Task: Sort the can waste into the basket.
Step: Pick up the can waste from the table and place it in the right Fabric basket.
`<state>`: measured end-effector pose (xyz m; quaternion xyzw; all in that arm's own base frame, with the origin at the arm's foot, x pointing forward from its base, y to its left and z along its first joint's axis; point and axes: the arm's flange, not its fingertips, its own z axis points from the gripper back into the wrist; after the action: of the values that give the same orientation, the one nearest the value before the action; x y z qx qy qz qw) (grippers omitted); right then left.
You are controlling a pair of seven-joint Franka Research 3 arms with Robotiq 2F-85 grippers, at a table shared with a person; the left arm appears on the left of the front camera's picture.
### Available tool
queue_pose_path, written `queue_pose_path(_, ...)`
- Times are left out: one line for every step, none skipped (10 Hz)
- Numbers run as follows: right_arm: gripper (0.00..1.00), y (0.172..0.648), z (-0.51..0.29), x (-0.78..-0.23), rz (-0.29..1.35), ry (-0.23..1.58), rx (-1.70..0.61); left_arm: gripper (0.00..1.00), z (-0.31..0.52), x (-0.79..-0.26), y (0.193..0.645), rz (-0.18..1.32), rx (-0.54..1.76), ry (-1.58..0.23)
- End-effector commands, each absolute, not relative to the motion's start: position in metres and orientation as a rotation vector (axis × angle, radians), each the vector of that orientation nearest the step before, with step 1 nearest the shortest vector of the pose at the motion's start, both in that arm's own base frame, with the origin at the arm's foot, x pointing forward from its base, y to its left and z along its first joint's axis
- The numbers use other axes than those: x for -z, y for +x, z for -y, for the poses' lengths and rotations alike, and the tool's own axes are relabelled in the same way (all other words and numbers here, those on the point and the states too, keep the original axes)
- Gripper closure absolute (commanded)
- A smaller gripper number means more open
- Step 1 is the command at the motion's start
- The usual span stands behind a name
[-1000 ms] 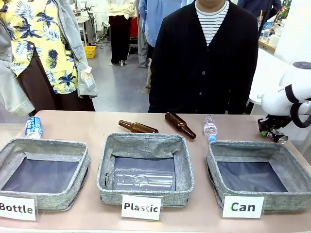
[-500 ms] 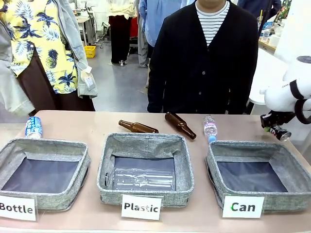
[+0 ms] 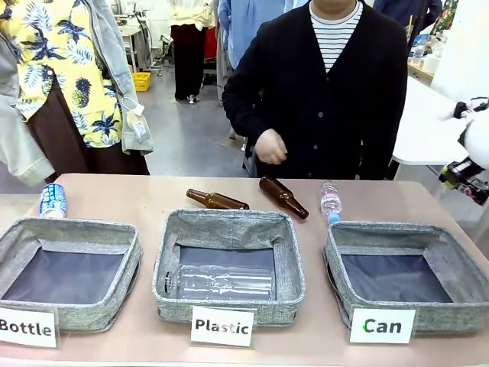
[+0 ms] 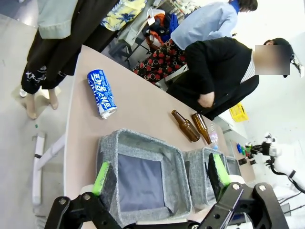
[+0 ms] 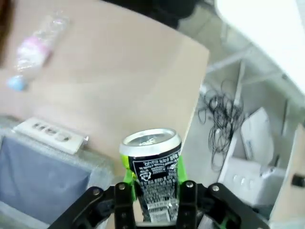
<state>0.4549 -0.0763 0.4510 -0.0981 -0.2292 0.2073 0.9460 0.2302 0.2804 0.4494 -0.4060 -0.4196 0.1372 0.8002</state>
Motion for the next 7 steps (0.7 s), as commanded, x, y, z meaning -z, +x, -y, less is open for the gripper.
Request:
queue_pose_path(1.0, 0.402, 0.065, -0.452, 0.524, -0.057, -0.755, 0.0, -0.282, -0.449, 0.233, 0.932, -0.275, -0.875)
queue_pose_path(1.0, 0.382, 0.053, -0.448, 0.52, -0.018, -0.93, 0.0, -0.282, -0.449, 0.233, 0.932, -0.275, -0.875)
queue_pose_path(1.0, 0.368, 0.041, -0.442, 0.508, -0.007, -1.071, 0.0, -0.282, -0.449, 0.233, 0.932, -0.275, -0.875)
queue_pose_path(1.0, 0.357, 0.03, -0.437, 0.51, 0.024, -1.247, 0.0, -0.282, -0.449, 0.233, 0.932, -0.275, -0.875)
queue_pose_path(1.0, 0.346, 0.023, -0.432, 0.477, 0.036, -1.428, 0.0, -0.282, -0.449, 0.233, 0.932, -0.275, -0.875)
queue_pose_path(1.0, 0.342, 0.016, -0.429, 0.439, 0.056, -1.504, 0.0, -0.282, -0.449, 0.233, 0.932, -0.275, -0.875)
queue_pose_path(1.0, 0.341, 0.012, -0.428, 0.421, 0.066, -1.503, 0.0, -0.282, -0.449, 0.233, 0.932, -0.275, -0.875)
